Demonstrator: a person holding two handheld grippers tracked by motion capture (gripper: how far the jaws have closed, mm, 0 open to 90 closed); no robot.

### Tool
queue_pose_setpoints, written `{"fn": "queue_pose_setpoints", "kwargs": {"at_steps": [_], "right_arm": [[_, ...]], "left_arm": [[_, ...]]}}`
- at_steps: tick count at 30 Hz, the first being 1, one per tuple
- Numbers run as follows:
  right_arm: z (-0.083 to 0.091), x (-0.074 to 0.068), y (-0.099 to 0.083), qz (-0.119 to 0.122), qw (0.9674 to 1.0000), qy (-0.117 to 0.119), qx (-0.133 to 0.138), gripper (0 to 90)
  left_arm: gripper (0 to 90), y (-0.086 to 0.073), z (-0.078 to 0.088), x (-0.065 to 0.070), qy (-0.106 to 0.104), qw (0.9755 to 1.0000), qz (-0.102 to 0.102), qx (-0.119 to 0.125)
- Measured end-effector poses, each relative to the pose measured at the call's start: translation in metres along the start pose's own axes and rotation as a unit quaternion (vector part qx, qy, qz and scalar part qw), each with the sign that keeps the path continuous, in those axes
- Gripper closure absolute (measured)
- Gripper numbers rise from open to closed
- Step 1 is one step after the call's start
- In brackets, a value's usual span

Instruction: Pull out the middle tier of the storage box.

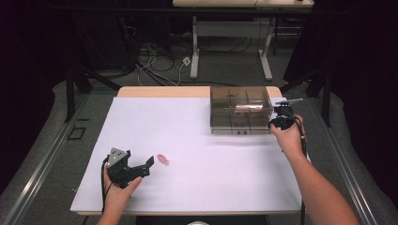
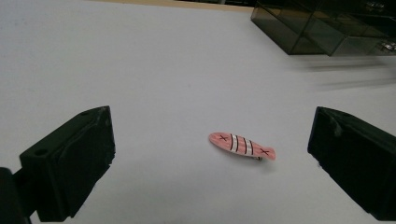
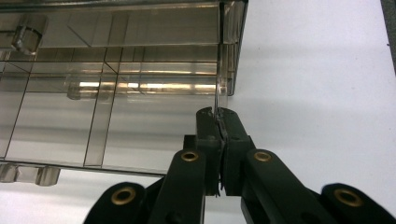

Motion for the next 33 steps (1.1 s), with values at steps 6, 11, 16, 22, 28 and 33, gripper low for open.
{"fn": "queue_pose_setpoints", "kwargs": {"at_steps": [6, 11, 16, 22, 28, 33], "right_arm": [[0.0016, 0.0003, -0.0023, -0.001, 1.0000, 0.002, 0.001, 88.9], [0.0025, 0.0009, -0.0041, 0.000, 1.0000, 0.001, -0.002, 88.9], [0.0027, 0.0008, -0.0052, 0.000, 1.0000, 0.004, -0.002, 88.9], [0.0012, 0.0015, -0.0082, 0.003, 1.0000, 0.002, -0.004, 88.9], [0.0001, 0.0019, -0.0099, 0.002, 1.0000, 0.006, -0.005, 88.8], [-0.0002, 0.0022, -0.0101, 0.000, 1.0000, 0.009, -0.002, 88.5]], "left_arm": [[0.8, 0.0001, 0.0003, -0.0002, 0.001, 1.0000, 0.000, 0.000], [0.8, 0.0000, -0.0001, -0.0001, 0.000, 1.0000, -0.001, 0.000], [0.8, 0.0000, -0.0001, 0.0000, 0.000, 1.0000, -0.001, 0.000], [0.8, -0.0001, -0.0002, -0.0002, 0.000, 1.0000, -0.001, 0.000], [0.8, -0.0001, -0.0005, 0.0001, 0.000, 1.0000, -0.002, -0.001], [0.8, -0.0001, -0.0004, 0.0000, 0.000, 1.0000, -0.003, -0.001]]}}
Point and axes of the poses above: each handheld gripper's, and its own axes: z roughly backward along the jaws, y roughly out of its top, x roughly to its right, the point moved 5 cm from there along -z, roughly forward along the jaws, and after that the axes turned 10 degrees about -y, right-handed, at the moved point
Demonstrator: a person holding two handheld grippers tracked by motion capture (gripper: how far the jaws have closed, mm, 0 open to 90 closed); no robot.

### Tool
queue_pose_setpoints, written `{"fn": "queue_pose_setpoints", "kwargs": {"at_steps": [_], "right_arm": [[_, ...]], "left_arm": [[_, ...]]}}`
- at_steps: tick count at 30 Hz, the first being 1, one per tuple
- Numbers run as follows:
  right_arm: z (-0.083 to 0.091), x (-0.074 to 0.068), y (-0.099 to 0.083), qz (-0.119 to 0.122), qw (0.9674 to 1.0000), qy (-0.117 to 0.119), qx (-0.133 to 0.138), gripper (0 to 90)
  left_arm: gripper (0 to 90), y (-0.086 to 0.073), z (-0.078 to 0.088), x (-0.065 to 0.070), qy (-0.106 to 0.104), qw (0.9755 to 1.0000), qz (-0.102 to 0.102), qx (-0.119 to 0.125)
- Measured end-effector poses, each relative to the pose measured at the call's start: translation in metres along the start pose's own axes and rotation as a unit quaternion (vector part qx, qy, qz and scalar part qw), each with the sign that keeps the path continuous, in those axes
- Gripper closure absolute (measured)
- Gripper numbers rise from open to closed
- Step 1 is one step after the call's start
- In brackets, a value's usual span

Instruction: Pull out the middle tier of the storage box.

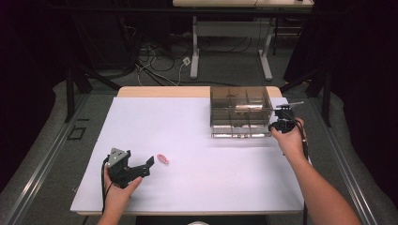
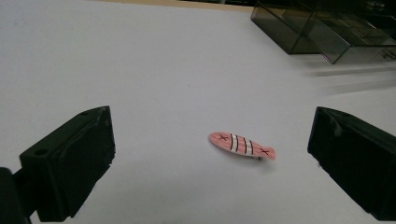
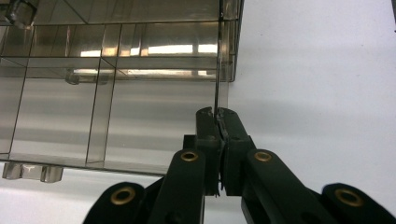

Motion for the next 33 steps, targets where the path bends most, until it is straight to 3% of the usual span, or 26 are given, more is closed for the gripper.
{"fn": "queue_pose_setpoints", "kwargs": {"at_steps": [6, 13, 22, 23, 33], "right_arm": [[-0.001, 0.001, 0.000, 0.009, 0.9999, 0.002, 0.007, 87.4], [0.002, 0.001, 0.001, 0.014, 0.9997, 0.009, 0.016, 76.2], [0.007, 0.000, 0.002, 0.042, 0.9976, 0.006, 0.055, 66.9], [0.009, -0.002, 0.002, 0.036, 0.9976, 0.012, 0.058, 65.6], [0.027, -0.016, 0.000, 0.082, 0.9889, 0.028, 0.120, 55.1]], "left_arm": [[0.8, 0.000, 0.000, 0.000, 0.000, 1.0000, -0.001, -0.001], [0.8, 0.000, 0.000, 0.000, 0.000, 1.0000, 0.000, 0.000], [0.8, 0.000, 0.000, 0.000, 0.001, 1.0000, -0.001, -0.001], [0.8, 0.000, 0.000, 0.000, 0.001, 1.0000, -0.002, -0.001], [0.8, 0.000, -0.001, 0.001, 0.002, 1.0000, -0.001, 0.002]]}}
Point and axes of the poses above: each handheld gripper's, and its own axes: z roughly backward along the jaws, y roughly out of its top, x roughly to its right, the point moved 5 cm from there along -z, roughly forward along the jaws, and after that the axes turned 10 degrees about -y, right-handed, at the moved point
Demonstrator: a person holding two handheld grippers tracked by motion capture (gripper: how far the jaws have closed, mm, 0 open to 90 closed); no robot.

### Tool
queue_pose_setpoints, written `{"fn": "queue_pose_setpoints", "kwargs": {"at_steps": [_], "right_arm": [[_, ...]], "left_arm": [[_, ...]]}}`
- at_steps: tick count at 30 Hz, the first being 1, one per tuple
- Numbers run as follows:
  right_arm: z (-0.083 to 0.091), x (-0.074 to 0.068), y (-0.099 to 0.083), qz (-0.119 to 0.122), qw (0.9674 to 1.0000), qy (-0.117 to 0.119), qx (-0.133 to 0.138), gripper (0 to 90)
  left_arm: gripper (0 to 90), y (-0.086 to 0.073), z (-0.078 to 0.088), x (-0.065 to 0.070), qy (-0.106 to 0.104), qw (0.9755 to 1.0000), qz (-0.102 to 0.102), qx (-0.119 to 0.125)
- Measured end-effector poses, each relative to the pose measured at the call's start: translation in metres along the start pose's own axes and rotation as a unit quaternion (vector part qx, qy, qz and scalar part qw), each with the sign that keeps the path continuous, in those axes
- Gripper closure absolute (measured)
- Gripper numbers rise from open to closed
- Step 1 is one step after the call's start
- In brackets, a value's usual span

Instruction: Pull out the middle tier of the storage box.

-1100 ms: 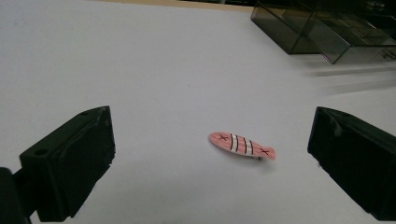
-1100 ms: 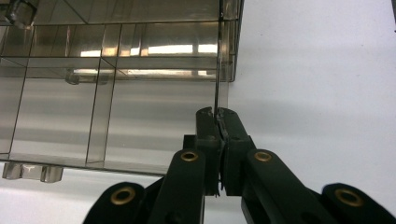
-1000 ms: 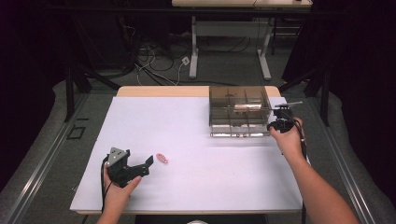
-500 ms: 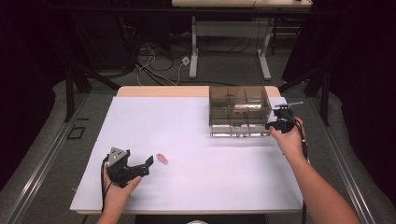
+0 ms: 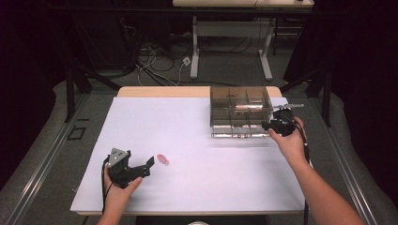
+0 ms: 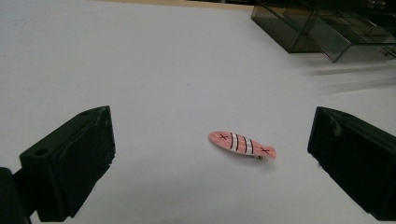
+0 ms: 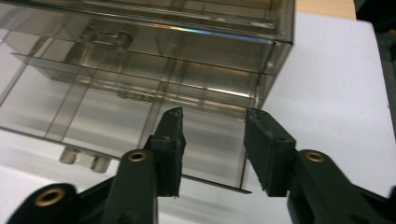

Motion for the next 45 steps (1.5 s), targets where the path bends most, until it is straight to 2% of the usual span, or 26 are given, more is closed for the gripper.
{"fn": "queue_pose_setpoints", "kwargs": {"at_steps": [4, 11, 17, 20, 22, 25, 28, 29, 31, 34, 38, 43, 45], "right_arm": [[0.006, -0.009, -0.001, 0.034, 0.9992, -0.002, 0.020, 50.4], [0.017, -0.024, -0.002, 0.054, 0.9975, 0.020, 0.041, 44.7], [0.026, -0.034, -0.002, 0.078, 0.9932, 0.031, 0.080, 39.4], [0.031, -0.036, -0.001, 0.084, 0.9910, 0.035, 0.098, 39.1], [0.036, -0.039, -0.002, 0.075, 0.9910, 0.044, 0.102, 36.7], [0.041, -0.044, -0.004, 0.078, 0.9894, 0.047, 0.113, 36.3], [0.046, -0.049, -0.008, 0.087, 0.9875, 0.048, 0.122, 34.7], [0.047, -0.051, -0.008, 0.087, 0.9870, 0.047, 0.127, 30.2], [0.048, -0.055, -0.010, 0.092, 0.9859, 0.040, 0.134, 29.5], [0.050, -0.061, -0.012, 0.086, 0.9847, 0.050, 0.143, 29.3], [0.052, -0.068, -0.013, 0.090, 0.9834, 0.055, 0.148, 28.2], [0.056, -0.083, -0.018, 0.081, 0.9829, 0.078, 0.146, 25.5], [0.057, -0.091, -0.021, 0.087, 0.9824, 0.089, 0.140, 25.3]], "left_arm": [[1.0, 0.000, 0.000, 0.000, 0.001, 1.0000, -0.001, -0.003], [1.0, 0.000, 0.000, 0.000, 0.002, 1.0000, -0.003, -0.004], [1.0, 0.001, -0.004, 0.001, 0.001, 1.0000, -0.001, -0.001], [1.0, 0.001, -0.004, 0.001, 0.001, 1.0000, -0.004, 0.001], [1.0, 0.002, -0.003, 0.002, -0.002, 1.0000, -0.004, 0.004], [1.0, 0.003, -0.005, 0.003, -0.004, 1.0000, -0.002, 0.006], [1.0, 0.003, -0.007, 0.004, -0.007, 1.0000, -0.001, 0.003], [1.0, 0.002, -0.008, 0.004, -0.007, 1.0000, -0.003, 0.000], [1.0, 0.002, -0.008, 0.005, -0.007, 1.0000, -0.006, -0.003], [1.0, 0.001, -0.008, 0.005, -0.007, 1.0000, -0.005, -0.004], [1.0, 0.000, -0.008, 0.004, -0.008, 0.9999, -0.005, -0.007], [1.0, 0.001, -0.007, 0.006, -0.011, 0.9999, -0.006, -0.007], [1.0, 0.002, -0.006, 0.006, -0.010, 0.9999, -0.008, -0.004]]}}
Point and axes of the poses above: each handheld gripper's, and its own axes: z roughly backward along the jaws, y roughly out of its top, x roughly to its right, the point moved 5 cm from there along -z, roughly forward along the jaws, and after that the axes turned 10 degrees about -y, right-handed, at the moved point
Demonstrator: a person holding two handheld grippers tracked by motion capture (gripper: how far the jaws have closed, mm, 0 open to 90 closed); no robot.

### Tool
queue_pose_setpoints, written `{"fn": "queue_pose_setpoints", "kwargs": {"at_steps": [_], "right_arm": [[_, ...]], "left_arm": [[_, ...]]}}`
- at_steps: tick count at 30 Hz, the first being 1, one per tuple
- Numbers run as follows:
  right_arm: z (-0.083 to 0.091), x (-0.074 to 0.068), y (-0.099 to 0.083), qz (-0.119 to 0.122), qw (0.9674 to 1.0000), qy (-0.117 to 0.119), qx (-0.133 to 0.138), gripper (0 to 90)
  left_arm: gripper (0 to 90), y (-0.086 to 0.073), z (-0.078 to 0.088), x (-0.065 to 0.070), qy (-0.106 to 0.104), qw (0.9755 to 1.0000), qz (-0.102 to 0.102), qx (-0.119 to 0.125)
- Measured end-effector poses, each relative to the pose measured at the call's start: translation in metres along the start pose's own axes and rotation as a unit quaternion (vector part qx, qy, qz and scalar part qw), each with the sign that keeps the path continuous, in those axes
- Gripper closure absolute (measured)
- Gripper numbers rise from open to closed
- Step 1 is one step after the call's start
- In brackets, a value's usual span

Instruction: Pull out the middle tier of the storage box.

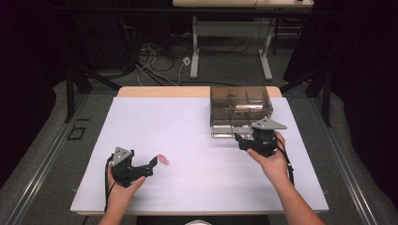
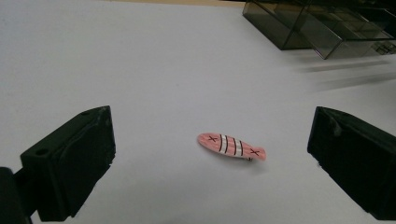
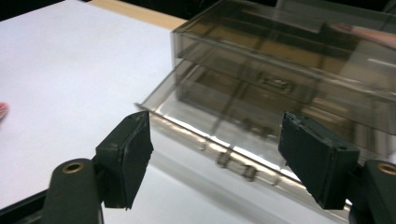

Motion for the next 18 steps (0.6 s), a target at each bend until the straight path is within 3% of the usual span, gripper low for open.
{"fn": "queue_pose_setpoints", "kwargs": {"at_steps": [8, 15, 18], "right_arm": [[-0.002, -0.035, -0.003, 0.031, 0.9985, 0.044, -0.007, 23.3], [-0.008, -0.060, -0.008, 0.031, 0.9957, 0.085, -0.020, 16.5], [-0.011, -0.070, -0.010, 0.019, 0.9947, 0.097, -0.026, 14.6]], "left_arm": [[1.0, 0.000, 0.001, 0.002, -0.003, 1.0000, -0.003, -0.001], [0.9, -0.001, 0.002, 0.000, -0.006, 1.0000, 0.002, 0.001], [1.0, 0.000, 0.003, 0.000, -0.005, 1.0000, 0.003, 0.004]]}}
Point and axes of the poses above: each handheld gripper's, and its own axes: z roughly backward along the jaws, y roughly out of its top, x roughly to its right, the point moved 5 cm from there along -z, roughly forward along the jaws, and after that the axes turned 10 degrees about -y, right-handed, at the moved point
